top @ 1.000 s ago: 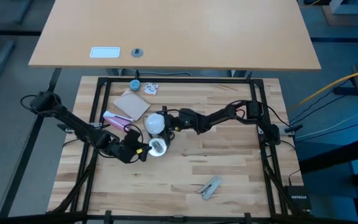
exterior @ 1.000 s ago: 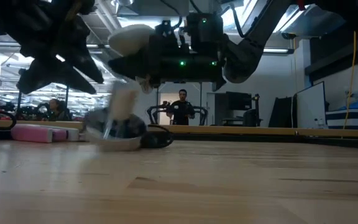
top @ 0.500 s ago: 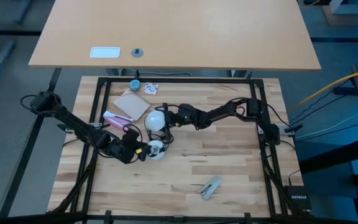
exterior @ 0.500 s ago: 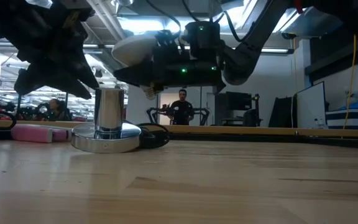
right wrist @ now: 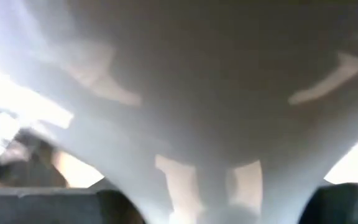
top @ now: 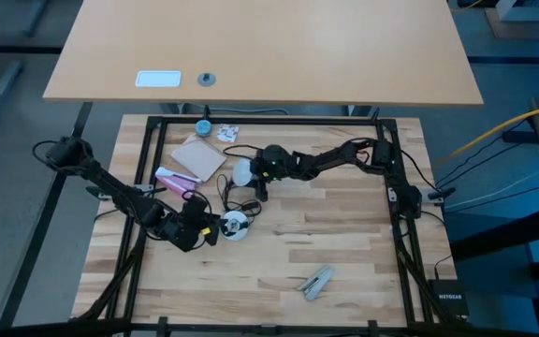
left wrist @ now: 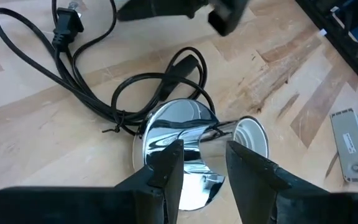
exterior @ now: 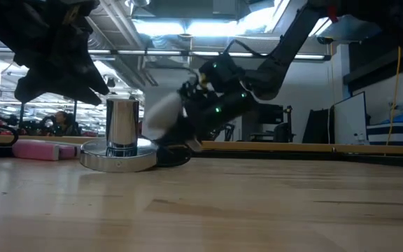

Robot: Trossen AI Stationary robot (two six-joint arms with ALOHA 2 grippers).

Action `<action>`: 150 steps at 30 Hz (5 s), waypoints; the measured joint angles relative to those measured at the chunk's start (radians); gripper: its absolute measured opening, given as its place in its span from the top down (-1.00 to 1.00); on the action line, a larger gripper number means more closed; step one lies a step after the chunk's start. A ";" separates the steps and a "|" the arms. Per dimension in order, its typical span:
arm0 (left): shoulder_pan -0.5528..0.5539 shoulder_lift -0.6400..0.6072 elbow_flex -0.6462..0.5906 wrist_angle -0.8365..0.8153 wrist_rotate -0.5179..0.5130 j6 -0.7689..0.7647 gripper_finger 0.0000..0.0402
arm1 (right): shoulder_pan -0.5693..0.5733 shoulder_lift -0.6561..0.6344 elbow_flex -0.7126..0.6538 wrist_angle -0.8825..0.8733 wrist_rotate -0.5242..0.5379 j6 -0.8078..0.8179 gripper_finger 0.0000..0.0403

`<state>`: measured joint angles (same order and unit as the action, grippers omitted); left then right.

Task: Screw lightbulb
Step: Remove the lightbulb from the lamp, then return to Home Position

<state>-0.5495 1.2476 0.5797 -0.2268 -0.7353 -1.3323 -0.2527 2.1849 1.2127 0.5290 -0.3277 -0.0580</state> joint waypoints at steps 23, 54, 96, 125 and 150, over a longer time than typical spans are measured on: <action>-0.002 0.000 0.000 0.001 0.006 0.112 0.45 | -0.002 -0.001 0.001 -0.178 0.002 0.011 0.00; -0.135 -0.456 0.000 0.049 -0.510 0.779 0.45 | -0.176 0.001 -0.001 -0.224 -0.599 0.179 -0.24; -0.138 -0.668 0.005 -0.073 -0.742 1.006 0.45 | -0.251 -0.636 -0.001 -1.076 -0.154 -0.501 -0.24; -0.078 -0.600 -0.493 0.184 -0.738 0.280 0.45 | -0.251 -1.479 -0.702 -0.666 -0.002 -0.353 -0.24; 0.415 -0.030 -0.515 1.096 0.029 0.948 0.45 | 0.022 -1.231 -1.069 -0.108 0.215 -0.174 -0.24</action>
<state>-0.1349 1.2178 0.0650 0.8691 -0.7062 -0.3847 -0.2307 0.9535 0.1433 0.4212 -0.1124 -0.2322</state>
